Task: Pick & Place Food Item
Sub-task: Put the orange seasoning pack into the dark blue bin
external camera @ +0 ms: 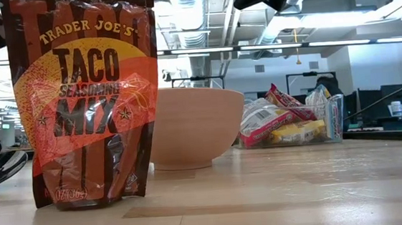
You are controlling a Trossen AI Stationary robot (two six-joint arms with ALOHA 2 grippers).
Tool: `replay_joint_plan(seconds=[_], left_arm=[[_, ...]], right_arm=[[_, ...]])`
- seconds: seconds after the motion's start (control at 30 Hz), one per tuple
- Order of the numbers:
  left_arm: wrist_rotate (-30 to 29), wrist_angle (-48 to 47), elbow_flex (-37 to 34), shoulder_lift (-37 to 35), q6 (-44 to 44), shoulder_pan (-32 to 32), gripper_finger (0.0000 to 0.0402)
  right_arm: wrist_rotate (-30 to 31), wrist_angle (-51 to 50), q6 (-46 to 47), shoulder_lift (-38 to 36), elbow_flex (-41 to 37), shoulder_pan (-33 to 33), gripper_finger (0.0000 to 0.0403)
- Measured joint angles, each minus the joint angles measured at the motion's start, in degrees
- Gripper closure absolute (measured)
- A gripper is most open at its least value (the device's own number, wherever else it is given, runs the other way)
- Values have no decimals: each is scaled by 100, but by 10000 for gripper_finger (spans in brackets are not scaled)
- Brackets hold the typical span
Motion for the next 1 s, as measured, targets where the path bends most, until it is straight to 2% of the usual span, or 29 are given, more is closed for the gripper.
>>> replay_joint_plan(seconds=[0.13, 0.37, 0.73, 0.87, 1.0], left_arm=[[85, -142, 0, -90, 288, -2, 398], [96, -167, 0, -221, 1199, 20, 396], [98, -176, 0, -221, 1342, 102, 398], [99, -176, 0, -221, 1338, 216, 378], [141, -178, 0, -221, 1338, 314, 332]], right_arm=[[0, 0, 0, 0, 0, 0, 285], [0, 4, 0, 0, 0, 0, 285], [0, 4, -2, 0, 0, 1, 285], [0, 4, -2, 0, 0, 0, 285], [0, 4, -2, 0, 0, 1, 285]])
